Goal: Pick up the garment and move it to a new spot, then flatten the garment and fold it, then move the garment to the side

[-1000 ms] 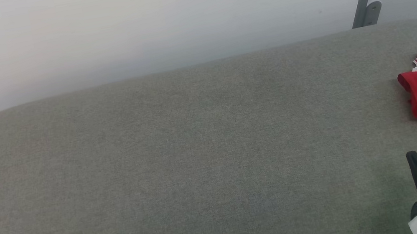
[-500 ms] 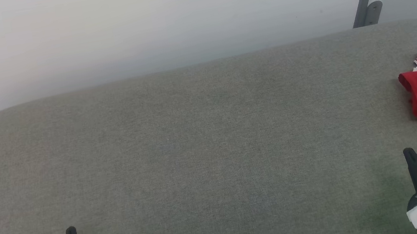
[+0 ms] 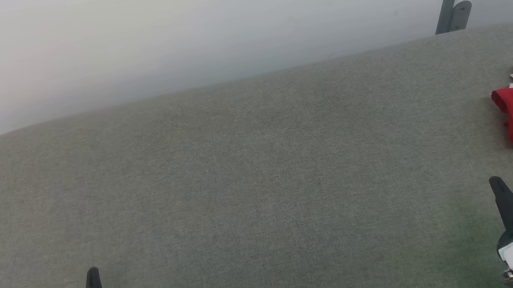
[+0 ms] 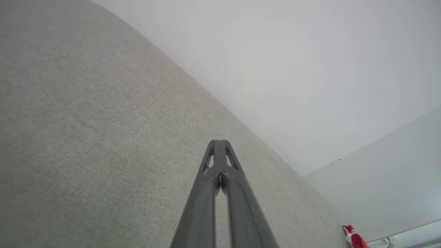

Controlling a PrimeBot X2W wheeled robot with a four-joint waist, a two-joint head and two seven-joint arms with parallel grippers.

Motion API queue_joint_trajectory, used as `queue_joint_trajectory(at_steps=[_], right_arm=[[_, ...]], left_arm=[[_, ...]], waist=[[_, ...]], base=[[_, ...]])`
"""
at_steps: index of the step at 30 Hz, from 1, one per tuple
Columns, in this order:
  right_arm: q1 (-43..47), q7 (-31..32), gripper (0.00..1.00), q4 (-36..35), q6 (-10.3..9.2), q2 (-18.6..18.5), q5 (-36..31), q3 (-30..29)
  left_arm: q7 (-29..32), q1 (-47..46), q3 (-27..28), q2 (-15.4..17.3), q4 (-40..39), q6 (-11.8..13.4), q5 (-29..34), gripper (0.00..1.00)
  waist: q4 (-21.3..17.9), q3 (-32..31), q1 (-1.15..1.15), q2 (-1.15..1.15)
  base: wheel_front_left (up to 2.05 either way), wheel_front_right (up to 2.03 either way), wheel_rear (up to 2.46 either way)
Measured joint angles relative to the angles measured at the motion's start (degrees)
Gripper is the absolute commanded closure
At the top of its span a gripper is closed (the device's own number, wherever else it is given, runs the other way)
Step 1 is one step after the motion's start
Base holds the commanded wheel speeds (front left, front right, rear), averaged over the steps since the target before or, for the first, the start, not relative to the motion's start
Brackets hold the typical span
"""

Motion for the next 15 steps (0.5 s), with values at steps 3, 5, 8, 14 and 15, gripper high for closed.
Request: queue_joint_trajectory(at_steps=[3, 5, 8, 14, 15], right_arm=[[-0.21, 0.46, 1.0, -0.14, 0.0, 0.27, 1.94, -0.1], [-0.43, 1.0, 1.0, -0.25, 0.0, 0.51, 3.79, -0.21], [-0.69, 1.42, 1.0, -0.37, -0.01, 0.83, 5.68, -0.32], [-1.12, 2.42, 1.0, -0.47, -0.02, 1.43, 9.1, -0.55], [-1.14, 2.58, 1.0, -0.48, -0.02, 1.47, 9.66, -0.59]], left_arm=[[0.54, -0.6, -0.23, -0.03, 0.03, 0.0, -2.32, 1.0], [1.15, -0.68, -0.38, -0.04, 0.18, 0.0, -4.11, 1.0], [1.78, -1.29, -0.58, -0.07, 0.25, 0.01, -6.52, 1.0], [2.82, -1.76, -0.88, -0.1, 0.41, 0.0, -10.39, 1.0], [2.96, -1.9, -0.93, -0.12, 0.46, 0.0, -10.89, 1.0]], waist=[[0.02, 0.02, 0.0, 0.0], [0.05, 0.03, 0.0, 0.0], [0.07, 0.05, 0.0, 0.0], [0.13, 0.08, 0.0, 0.0], [0.13, 0.08, 0.0, 0.0]], base=[[0.0, 0.0, 0.0], [0.0, 0.0, 0.0], [0.0, 0.0, 0.0], [0.0, 0.0, 0.0], [0.0, 0.0, 0.0]])
